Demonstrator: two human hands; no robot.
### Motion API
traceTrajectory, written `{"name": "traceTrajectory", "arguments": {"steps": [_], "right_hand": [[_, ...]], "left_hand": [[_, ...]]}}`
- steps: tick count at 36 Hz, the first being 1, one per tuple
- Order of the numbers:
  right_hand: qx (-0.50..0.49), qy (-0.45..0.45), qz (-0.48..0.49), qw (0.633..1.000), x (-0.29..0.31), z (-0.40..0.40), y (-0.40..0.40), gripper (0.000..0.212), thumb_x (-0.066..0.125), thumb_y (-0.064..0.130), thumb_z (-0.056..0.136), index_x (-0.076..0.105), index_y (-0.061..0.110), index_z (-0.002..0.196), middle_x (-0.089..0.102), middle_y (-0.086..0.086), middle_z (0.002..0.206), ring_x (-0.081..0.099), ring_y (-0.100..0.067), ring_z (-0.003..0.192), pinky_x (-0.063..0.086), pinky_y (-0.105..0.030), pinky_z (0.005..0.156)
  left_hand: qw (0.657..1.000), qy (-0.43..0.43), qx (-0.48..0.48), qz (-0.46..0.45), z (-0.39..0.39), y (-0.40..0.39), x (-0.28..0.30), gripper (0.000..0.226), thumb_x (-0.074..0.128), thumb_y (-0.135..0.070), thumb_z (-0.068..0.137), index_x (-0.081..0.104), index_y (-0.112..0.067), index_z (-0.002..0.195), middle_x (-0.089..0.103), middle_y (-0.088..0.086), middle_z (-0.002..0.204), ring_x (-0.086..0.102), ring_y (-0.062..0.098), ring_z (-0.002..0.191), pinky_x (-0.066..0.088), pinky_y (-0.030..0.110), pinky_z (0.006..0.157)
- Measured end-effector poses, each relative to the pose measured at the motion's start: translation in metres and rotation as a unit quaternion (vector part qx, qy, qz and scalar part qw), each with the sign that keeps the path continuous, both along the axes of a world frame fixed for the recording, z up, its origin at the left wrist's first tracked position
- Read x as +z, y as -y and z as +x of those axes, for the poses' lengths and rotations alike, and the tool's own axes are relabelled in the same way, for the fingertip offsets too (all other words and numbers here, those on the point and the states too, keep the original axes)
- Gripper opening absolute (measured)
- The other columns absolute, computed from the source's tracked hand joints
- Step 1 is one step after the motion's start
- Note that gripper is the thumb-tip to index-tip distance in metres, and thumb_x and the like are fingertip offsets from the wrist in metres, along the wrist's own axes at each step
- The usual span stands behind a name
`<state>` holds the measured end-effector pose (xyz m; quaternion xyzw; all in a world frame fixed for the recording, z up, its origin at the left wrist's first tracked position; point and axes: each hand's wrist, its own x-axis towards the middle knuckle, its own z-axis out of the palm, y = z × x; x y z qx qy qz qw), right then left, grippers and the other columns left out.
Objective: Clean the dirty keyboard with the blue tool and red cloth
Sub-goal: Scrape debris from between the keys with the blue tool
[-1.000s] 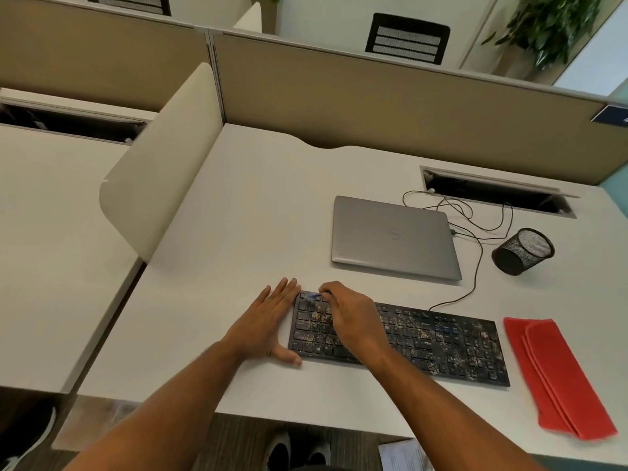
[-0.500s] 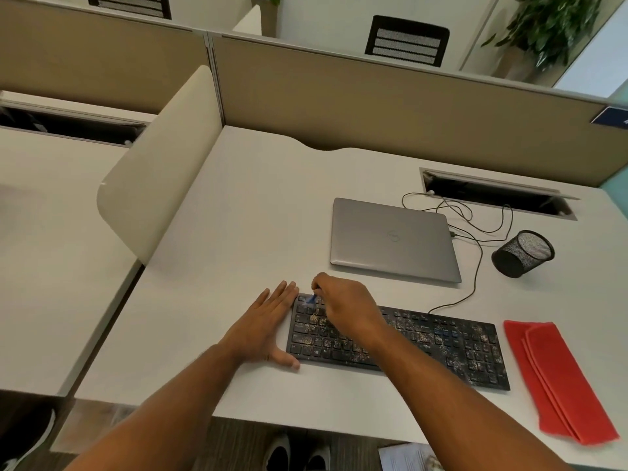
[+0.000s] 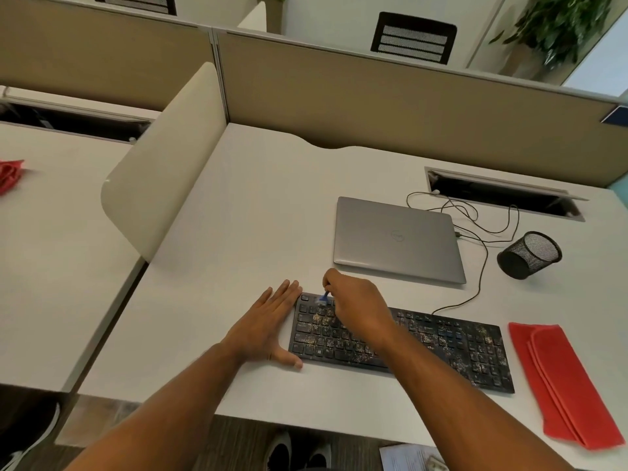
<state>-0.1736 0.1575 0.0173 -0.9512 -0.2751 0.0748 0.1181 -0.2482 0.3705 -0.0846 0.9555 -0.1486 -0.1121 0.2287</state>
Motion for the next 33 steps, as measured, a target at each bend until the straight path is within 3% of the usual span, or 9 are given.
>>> {"name": "traceTrajectory", "arguments": {"steps": [8, 12, 15, 18, 22, 27, 33], "right_hand": [[-0.038, -0.009, 0.073, 0.997, 0.005, 0.007, -0.003, 0.006, 0.049, 0.026, 0.105, 0.054, 0.026, 0.109, 0.071, 0.004, 0.093, 0.062, -0.014, 0.071, 0.055, -0.035, 0.064], [-0.02, -0.023, 0.035, 0.999, -0.001, 0.002, -0.001, 0.011, 0.052, 0.018, 0.102, 0.051, 0.026, 0.11, 0.072, 0.001, 0.097, 0.062, -0.017, 0.074, 0.055, -0.034, 0.066], [-0.014, -0.003, -0.005, 1.0, 0.0, 0.003, 0.011, 0.018, 0.057, 0.014, 0.098, 0.051, 0.023, 0.112, 0.072, -0.001, 0.1, 0.057, -0.017, 0.072, 0.046, -0.029, 0.061], [-0.031, 0.01, -0.003, 0.999, 0.004, 0.006, 0.019, 0.012, 0.053, 0.018, 0.101, 0.054, 0.022, 0.112, 0.072, 0.0, 0.098, 0.057, -0.016, 0.071, 0.042, -0.029, 0.061], [-0.068, -0.008, 0.074, 0.995, 0.007, 0.004, 0.013, 0.01, 0.046, 0.028, 0.106, 0.055, 0.024, 0.11, 0.07, 0.003, 0.09, 0.06, -0.012, 0.069, 0.048, -0.029, 0.058], [-0.045, -0.028, 0.05, 0.997, -0.006, -0.013, 0.012, 0.008, 0.049, 0.021, 0.104, 0.051, 0.026, 0.11, 0.07, 0.001, 0.09, 0.06, -0.014, 0.067, 0.056, -0.037, 0.061], [-0.008, -0.031, 0.05, 0.998, -0.001, -0.022, 0.02, 0.015, 0.052, 0.015, 0.103, 0.054, 0.02, 0.116, 0.071, 0.0, 0.099, 0.056, -0.014, 0.07, 0.046, -0.025, 0.056]], "left_hand": [[1.0, 0.004, 0.0, 0.002, 0.0, 0.0, -0.001, 0.147, 0.064, -0.096, 0.065, -0.019, -0.023, 0.162, -0.02, -0.007, 0.171, -0.025, 0.007, 0.154, -0.01, 0.037, 0.129], [1.0, 0.0, 0.003, 0.002, 0.0, 0.0, -0.001, 0.147, 0.062, -0.097, 0.064, -0.02, -0.024, 0.162, -0.02, -0.007, 0.171, -0.025, 0.006, 0.154, -0.01, 0.038, 0.129], [1.0, -0.001, 0.003, 0.0, 0.001, 0.0, -0.001, 0.147, 0.063, -0.097, 0.064, -0.021, -0.025, 0.162, -0.021, -0.008, 0.17, -0.026, 0.006, 0.154, -0.01, 0.037, 0.129], [1.0, -0.001, 0.003, -0.005, 0.001, 0.0, 0.0, 0.147, 0.064, -0.096, 0.065, -0.019, -0.024, 0.162, -0.019, -0.008, 0.171, -0.025, 0.006, 0.154, -0.01, 0.037, 0.129], [1.0, 0.002, 0.002, 0.0, 0.0, 0.0, 0.0, 0.147, 0.063, -0.096, 0.064, -0.019, -0.024, 0.162, -0.019, -0.008, 0.171, -0.024, 0.006, 0.154, -0.01, 0.037, 0.129], [1.0, 0.002, 0.004, -0.004, 0.0, 0.0, 0.0, 0.147, 0.063, -0.097, 0.063, -0.019, -0.024, 0.162, -0.017, -0.008, 0.171, -0.023, 0.006, 0.155, -0.009, 0.038, 0.129], [1.0, 0.004, 0.005, -0.002, 0.0, 0.001, -0.001, 0.147, 0.061, -0.098, 0.063, -0.019, -0.024, 0.162, -0.017, -0.008, 0.171, -0.023, 0.005, 0.154, -0.008, 0.037, 0.129]]}}
